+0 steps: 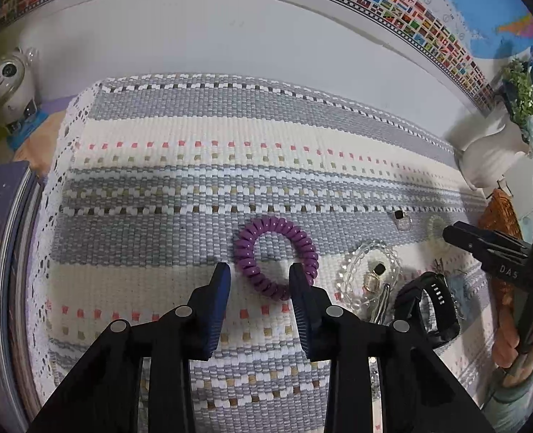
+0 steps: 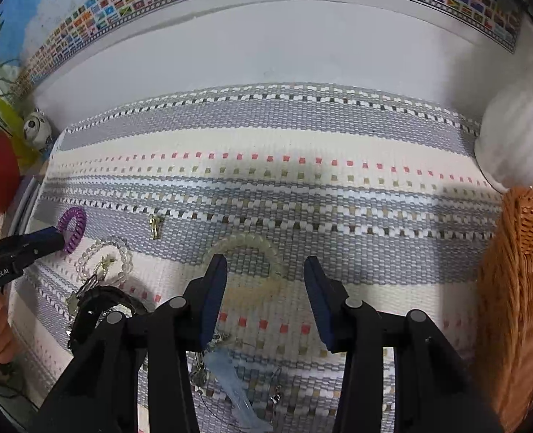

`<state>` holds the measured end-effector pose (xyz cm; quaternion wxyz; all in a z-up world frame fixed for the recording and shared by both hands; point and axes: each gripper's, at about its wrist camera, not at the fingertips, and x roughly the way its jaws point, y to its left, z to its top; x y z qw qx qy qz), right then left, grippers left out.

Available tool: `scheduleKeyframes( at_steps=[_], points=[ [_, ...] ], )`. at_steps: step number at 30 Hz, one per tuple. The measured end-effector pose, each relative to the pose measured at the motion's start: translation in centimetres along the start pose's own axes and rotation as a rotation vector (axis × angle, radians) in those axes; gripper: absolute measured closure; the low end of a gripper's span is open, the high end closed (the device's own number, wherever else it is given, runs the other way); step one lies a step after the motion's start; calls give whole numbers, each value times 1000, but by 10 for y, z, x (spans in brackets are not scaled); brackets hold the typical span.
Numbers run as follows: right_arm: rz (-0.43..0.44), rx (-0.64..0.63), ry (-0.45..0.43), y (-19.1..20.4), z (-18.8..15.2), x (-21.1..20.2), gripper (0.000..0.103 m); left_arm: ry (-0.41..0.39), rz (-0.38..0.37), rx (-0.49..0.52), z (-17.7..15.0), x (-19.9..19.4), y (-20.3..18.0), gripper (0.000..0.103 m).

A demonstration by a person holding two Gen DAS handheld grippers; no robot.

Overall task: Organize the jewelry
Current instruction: 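Grasp the purple coil hair tie with the left tool while the right tool grasps the cream coil hair tie, then carry both hair ties to the wicker basket and open both tools to drop them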

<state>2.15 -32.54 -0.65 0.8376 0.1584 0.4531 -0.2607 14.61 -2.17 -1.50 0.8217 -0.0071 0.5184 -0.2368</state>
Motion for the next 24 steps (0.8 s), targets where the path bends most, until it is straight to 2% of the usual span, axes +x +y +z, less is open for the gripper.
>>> scheduleKeyframes(
  at_steps=[2,3,5,6,7,8,10,16,24],
  points=[
    [-26,-18,1,5,0,4,60,-9,14,10,0,1,-3,69],
    [-44,-30,4,8,0,7,67,-17,33,23,0,1,-6,71],
    [-89,-56,-5,13,-2,11,75,-30,74,44,-2,1,-8,78],
    [-105,-68,-7,15,-2,11,83,-37,104,56,-3,2,-11,84],
    [-104,-74,-9,16,-3,12,89,-45,124,58,-3,2,-13,85],
    [-99,-73,-10,17,-3,11,91,-48,129,57,-3,2,-13,86],
    [-95,-67,-11,17,-4,11,91,-55,133,56,-3,2,-15,93],
    [-28,-28,-24,11,-10,-7,92,-120,83,94,-5,-20,-26,93],
    [-11,-18,-109,9,-25,-71,92,-188,12,145,-11,-74,-61,93]
  ],
)
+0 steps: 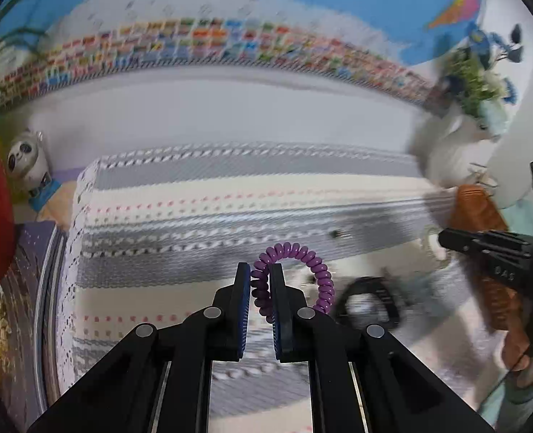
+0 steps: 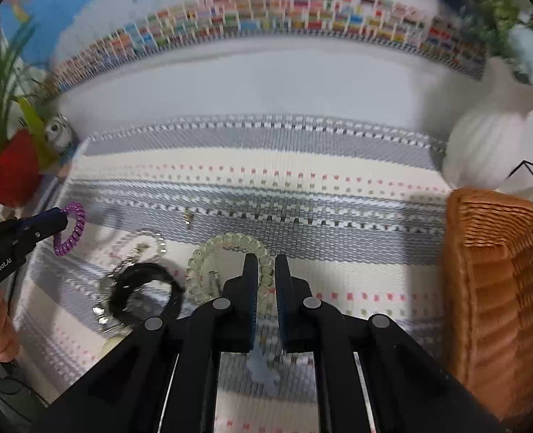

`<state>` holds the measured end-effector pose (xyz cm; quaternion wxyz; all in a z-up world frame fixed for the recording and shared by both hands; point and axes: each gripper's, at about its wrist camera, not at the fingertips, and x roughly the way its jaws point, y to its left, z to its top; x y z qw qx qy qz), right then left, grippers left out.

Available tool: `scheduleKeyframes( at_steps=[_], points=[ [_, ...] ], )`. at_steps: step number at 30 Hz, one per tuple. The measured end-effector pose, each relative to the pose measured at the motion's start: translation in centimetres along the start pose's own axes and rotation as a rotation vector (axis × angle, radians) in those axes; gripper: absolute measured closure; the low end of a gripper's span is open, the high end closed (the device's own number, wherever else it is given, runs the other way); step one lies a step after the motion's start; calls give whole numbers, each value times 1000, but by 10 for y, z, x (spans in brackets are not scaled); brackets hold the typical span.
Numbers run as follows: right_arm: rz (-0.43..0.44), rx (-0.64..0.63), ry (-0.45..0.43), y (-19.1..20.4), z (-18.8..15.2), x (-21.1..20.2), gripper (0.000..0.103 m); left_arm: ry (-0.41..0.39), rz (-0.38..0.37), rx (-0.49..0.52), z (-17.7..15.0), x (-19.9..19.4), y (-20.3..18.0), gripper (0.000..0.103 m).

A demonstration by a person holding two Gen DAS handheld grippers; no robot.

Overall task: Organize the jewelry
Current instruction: 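Carry both hair ties to the wicker basket and open both tools to drop them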

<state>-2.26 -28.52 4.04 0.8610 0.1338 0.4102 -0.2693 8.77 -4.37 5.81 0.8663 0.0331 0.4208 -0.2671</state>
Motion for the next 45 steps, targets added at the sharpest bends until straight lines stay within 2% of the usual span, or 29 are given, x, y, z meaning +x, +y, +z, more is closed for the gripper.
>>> scheduleKeyframes(
  at_steps=[5,8,13,15,19,25,30,32,35,37,38,40,45],
  points=[
    [-11,22,-68,-15,-10,-49,92,-39,-13,72,12,-25,-44,93],
    [-33,60,-116,-38,-17,-79,92,-49,-42,100,22,-29,-80,93],
    [-77,147,-190,-93,-43,-132,92,-32,-96,189,37,-24,-160,93],
    [-92,189,-205,-117,-56,-149,91,-35,-138,236,40,-20,-203,93],
    [-150,272,-223,-169,-83,-177,91,-20,-181,318,42,1,-273,93],
    [-213,360,-151,-223,-127,-176,91,64,-221,366,34,56,-349,93],
    [-203,405,-116,-247,-149,-170,91,128,-222,386,26,91,-369,92],
    [-198,403,-103,-250,-152,-168,91,122,-226,376,26,94,-368,92],
    [-173,420,-91,-252,-156,-169,90,142,-253,352,28,95,-364,80],
    [-152,435,-93,-253,-156,-169,86,141,-271,347,28,92,-359,59],
    [-142,441,-98,-253,-157,-171,83,131,-272,347,28,88,-357,56],
    [-132,456,-111,-253,-158,-173,72,106,-283,357,26,73,-347,55],
    [-119,443,-124,-237,-149,-176,71,73,-298,342,26,42,-316,55]
  ],
)
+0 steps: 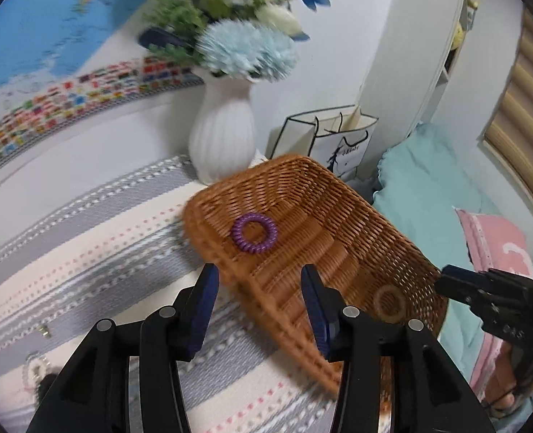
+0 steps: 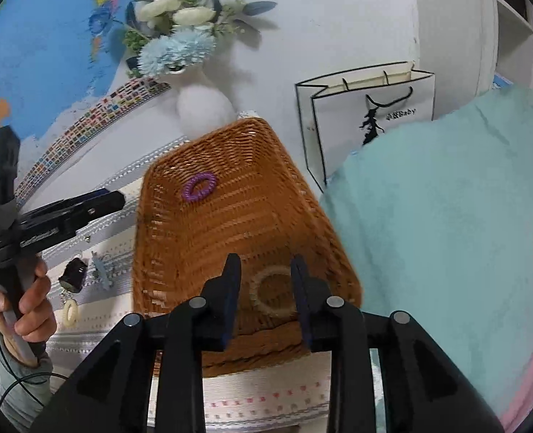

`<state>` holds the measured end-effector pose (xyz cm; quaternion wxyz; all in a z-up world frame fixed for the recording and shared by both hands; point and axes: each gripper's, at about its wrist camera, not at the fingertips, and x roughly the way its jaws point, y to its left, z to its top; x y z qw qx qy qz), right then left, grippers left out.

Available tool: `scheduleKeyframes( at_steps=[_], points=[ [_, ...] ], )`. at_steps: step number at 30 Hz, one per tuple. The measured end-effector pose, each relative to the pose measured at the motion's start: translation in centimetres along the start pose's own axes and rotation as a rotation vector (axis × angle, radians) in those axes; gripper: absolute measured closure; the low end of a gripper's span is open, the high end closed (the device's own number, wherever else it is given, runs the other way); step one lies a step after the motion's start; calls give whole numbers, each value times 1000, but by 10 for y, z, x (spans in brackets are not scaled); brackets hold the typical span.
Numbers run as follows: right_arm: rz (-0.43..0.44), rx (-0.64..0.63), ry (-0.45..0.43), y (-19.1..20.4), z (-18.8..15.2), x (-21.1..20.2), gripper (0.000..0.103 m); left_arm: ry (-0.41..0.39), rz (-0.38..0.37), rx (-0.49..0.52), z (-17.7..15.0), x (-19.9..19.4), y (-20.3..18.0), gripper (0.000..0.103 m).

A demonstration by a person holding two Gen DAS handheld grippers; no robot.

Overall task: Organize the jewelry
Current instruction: 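Carry both hair ties to the wicker basket and open both tools to drop them, then grasp the black smartwatch with the left tool while the right tool grasps the light-blue hair clip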

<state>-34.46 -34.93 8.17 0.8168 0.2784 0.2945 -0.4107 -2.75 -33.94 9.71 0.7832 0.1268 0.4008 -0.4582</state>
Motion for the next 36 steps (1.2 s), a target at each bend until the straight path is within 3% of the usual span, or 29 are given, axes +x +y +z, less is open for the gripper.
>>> scheduleKeyframes(
  at_steps=[8,16,22,30,36],
  points=[
    [59,-111,4,71,0,-3,70,-90,21,-80,-22,-71,54,55],
    [141,-194,25,141,0,5,65,-184,96,-207,-56,-148,129,55],
    [192,-241,51,185,0,15,65,-211,147,-273,-91,-184,172,55],
    [245,-286,104,232,-10,39,56,-154,168,-305,-131,-180,210,55],
    [185,-338,114,255,-16,60,56,-58,127,-326,-137,-139,225,55]
  ],
)
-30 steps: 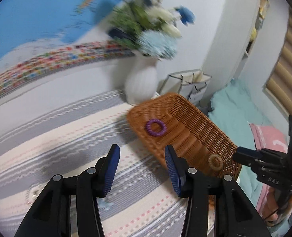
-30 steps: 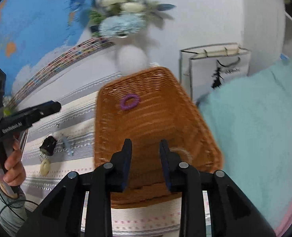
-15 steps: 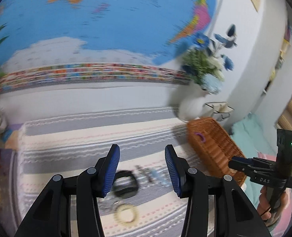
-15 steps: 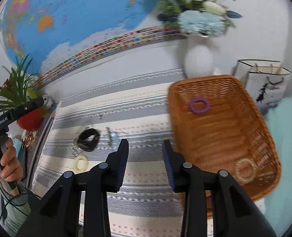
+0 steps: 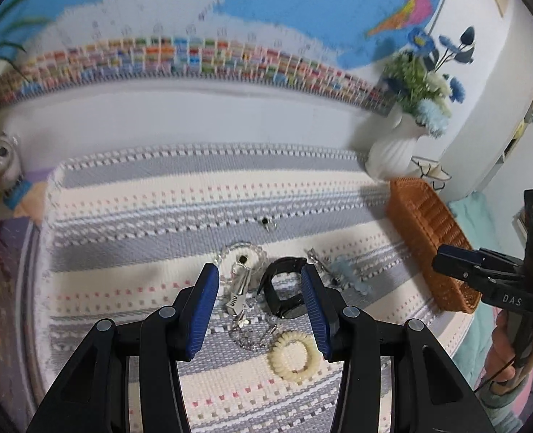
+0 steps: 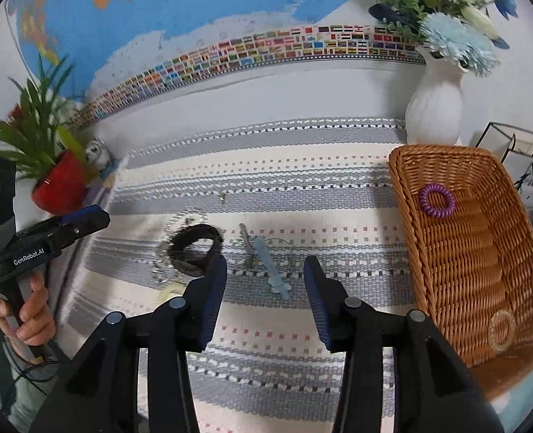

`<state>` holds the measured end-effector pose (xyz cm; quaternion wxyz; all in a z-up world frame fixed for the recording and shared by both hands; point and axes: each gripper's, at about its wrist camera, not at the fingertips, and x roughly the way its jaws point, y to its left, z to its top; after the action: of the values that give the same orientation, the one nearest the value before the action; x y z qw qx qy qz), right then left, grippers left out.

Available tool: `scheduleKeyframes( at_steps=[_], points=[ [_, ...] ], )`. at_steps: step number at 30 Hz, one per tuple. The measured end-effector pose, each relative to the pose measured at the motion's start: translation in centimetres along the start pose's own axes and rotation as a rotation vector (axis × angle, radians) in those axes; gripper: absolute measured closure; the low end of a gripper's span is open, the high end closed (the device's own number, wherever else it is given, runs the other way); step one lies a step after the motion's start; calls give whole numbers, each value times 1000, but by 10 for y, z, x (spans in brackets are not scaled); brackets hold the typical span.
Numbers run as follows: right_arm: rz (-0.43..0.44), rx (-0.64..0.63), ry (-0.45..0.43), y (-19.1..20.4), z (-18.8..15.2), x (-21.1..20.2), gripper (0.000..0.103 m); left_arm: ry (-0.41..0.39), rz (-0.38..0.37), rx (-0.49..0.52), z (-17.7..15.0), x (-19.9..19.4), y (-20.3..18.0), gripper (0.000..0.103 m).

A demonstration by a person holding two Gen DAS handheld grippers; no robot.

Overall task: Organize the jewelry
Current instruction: 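Grasp the black smartwatch with the left tool while the right tool grasps the light-blue hair clip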

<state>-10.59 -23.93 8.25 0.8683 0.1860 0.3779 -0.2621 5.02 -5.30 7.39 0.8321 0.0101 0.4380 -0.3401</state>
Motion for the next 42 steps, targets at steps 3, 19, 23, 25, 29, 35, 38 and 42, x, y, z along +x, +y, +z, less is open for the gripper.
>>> scheduleKeyframes(
  at_steps=[3,19,23,25,29,35,38,42],
  points=[
    [-14,-22,16,2,1,10,56,49,-21,11,2,22,-3,55],
    [15,-125,165,4,4,93,67,173,-25,88,7,95,-15,55],
    [44,-119,184,-1,5,106,67,201,-36,85,9,105,-12,55],
    [48,-124,188,-2,5,110,67,212,-40,97,8,110,-13,55],
    [65,-126,197,-2,6,115,70,228,-35,114,7,119,-18,55],
    [72,-127,203,-1,7,122,78,218,-4,149,4,123,-25,58],
    [73,-127,207,0,7,126,78,221,-16,143,3,122,-24,58],
    [58,-131,212,-1,6,133,78,226,-30,134,3,122,-21,58]
  ],
)
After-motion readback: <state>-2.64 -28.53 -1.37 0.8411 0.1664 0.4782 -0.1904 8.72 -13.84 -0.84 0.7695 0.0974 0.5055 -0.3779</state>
